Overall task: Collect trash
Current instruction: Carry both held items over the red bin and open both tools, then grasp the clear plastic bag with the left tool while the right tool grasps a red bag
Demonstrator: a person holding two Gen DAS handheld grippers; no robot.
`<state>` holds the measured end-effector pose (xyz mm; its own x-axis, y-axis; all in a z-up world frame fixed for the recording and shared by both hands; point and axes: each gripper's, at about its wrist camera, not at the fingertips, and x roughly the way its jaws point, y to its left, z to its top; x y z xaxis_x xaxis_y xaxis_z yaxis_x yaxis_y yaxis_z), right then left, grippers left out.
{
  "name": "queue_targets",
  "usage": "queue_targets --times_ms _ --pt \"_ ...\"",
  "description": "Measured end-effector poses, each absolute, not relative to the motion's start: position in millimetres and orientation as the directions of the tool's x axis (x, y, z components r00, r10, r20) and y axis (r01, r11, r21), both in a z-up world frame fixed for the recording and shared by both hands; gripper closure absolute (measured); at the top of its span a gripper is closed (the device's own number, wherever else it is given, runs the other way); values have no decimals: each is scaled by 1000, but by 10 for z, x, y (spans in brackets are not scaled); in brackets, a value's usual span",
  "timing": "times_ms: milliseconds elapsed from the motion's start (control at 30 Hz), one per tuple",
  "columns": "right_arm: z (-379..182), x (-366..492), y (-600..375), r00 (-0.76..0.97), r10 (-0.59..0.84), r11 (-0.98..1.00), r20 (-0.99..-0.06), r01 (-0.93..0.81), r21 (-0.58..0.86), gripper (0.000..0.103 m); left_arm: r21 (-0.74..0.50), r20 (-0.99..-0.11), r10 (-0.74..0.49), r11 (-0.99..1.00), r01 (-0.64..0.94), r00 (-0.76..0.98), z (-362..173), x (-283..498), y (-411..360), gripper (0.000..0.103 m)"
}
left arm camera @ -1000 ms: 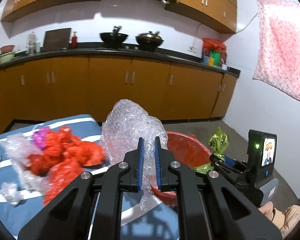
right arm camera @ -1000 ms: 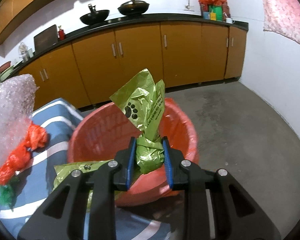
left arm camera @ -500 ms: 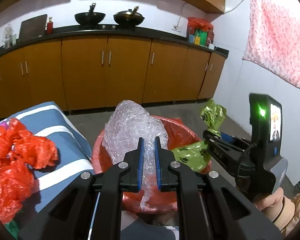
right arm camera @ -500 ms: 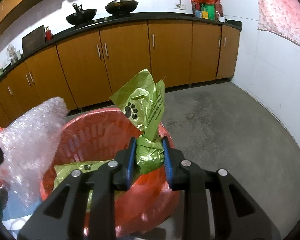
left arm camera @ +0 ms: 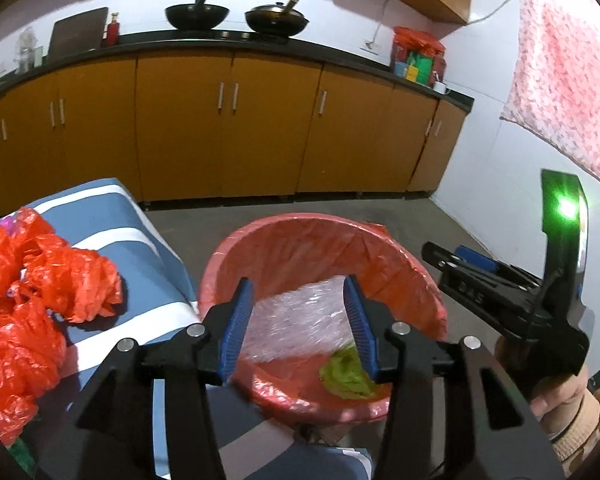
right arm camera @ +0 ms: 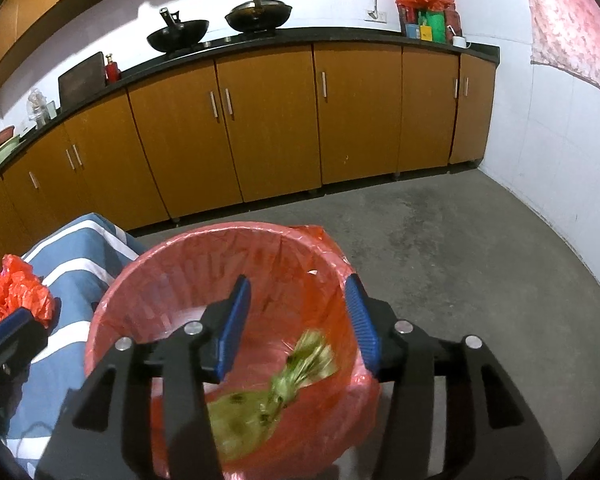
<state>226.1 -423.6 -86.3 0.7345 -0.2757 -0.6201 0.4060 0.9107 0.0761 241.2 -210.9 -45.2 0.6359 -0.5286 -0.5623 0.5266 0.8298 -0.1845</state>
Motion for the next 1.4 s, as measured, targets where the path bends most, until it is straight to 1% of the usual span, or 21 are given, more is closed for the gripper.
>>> queue_targets --times_ms 200,300,500,633,700,800,933,1033,1100,1300,1400 --pt "-678 2135 -4060 758 -262 923 -597 378 75 51 -135 -541 -460 873 468 704 -317 2285 -1791 54" --pt "-581 2093 -3928 775 -232 933 -588 347 89 51 -120 -528 -420 897 425 738 -269 2211 -1572 53" --pt "-417 2073 -3415 809 -131 964 -573 238 116 50 -94 -496 -288 956 279 819 -182 1999 -899 50" --pt "-385 2083 -2952 818 -34 980 -574 141 143 50 -58 -467 -153 988 142 871 -159 1832 -366 46" --pt "-388 2103 -2650 815 20 986 -579 81 148 50 -40 -460 -78 997 67 885 -173 1777 -82 45" --pt "-412 2146 -2258 804 84 988 -588 8 152 50 -10 -465 26 999 -34 885 -232 1735 268 43" --pt "-443 2204 -1749 786 155 985 -598 -76 156 50 16 -481 130 990 -140 867 -355 1732 673 39" --pt "-495 2260 -1434 769 189 981 -610 -121 151 50 17 -501 172 982 -189 848 -454 1742 862 38" --pt "-526 2329 -1263 757 200 979 -622 -139 146 48 11 -518 189 977 -214 834 -521 1758 957 36" --pt "-610 2537 -965 734 193 981 -651 -129 145 41 -12 -544 185 974 -227 818 -649 1843 1146 30" --pt "-681 2617 -897 723 178 984 -668 -128 124 40 -10 -546 175 977 -215 819 -697 1881 1169 27"
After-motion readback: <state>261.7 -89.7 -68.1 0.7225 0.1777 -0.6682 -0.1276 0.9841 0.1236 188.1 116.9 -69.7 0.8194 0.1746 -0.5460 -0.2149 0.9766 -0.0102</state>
